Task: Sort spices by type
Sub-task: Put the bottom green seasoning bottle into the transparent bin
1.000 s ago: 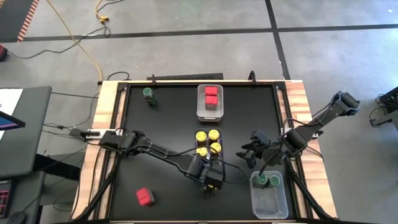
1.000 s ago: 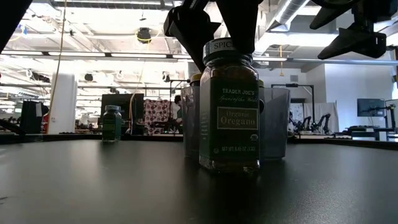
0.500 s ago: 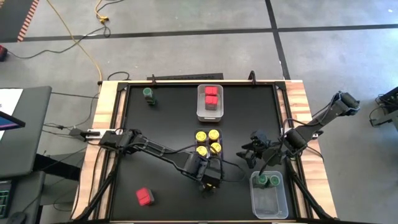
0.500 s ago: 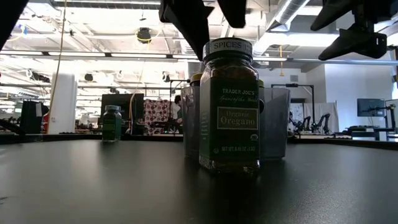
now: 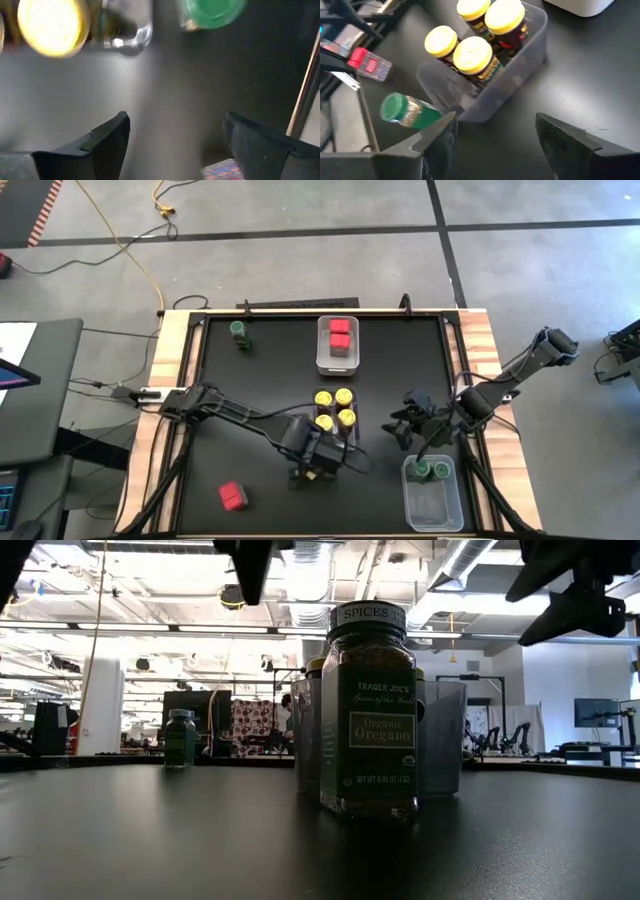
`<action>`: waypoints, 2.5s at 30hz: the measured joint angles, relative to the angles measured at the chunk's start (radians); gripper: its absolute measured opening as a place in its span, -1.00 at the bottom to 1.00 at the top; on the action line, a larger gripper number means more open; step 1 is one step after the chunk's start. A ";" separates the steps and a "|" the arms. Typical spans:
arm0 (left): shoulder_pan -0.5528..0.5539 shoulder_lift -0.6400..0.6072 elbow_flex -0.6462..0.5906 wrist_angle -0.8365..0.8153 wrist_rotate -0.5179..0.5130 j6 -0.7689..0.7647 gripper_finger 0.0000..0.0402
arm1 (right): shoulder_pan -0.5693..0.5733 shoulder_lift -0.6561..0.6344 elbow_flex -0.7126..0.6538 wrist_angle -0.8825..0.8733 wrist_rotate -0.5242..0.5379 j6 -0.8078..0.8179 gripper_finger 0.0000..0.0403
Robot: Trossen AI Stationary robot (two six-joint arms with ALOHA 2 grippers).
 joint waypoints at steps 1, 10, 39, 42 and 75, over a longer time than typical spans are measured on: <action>-0.004 0.000 -0.005 0.005 -0.004 0.053 0.53 | 0.000 0.000 0.000 -0.010 0.000 -0.001 0.46; -0.052 0.002 -0.007 0.057 -0.042 0.273 0.53 | 0.050 0.012 0.000 0.168 0.004 -0.229 0.46; -0.136 -1.014 -1.466 1.128 -0.071 -0.035 0.53 | -0.126 0.598 0.677 0.104 -0.141 -0.867 0.46; -0.136 -1.116 -1.540 1.176 -0.095 -0.048 0.53 | -0.155 0.659 0.778 0.014 -0.152 -0.882 0.46; -0.136 -1.239 -1.612 1.175 -0.154 -0.008 0.53 | -0.223 0.737 0.860 0.014 -0.157 -0.814 0.95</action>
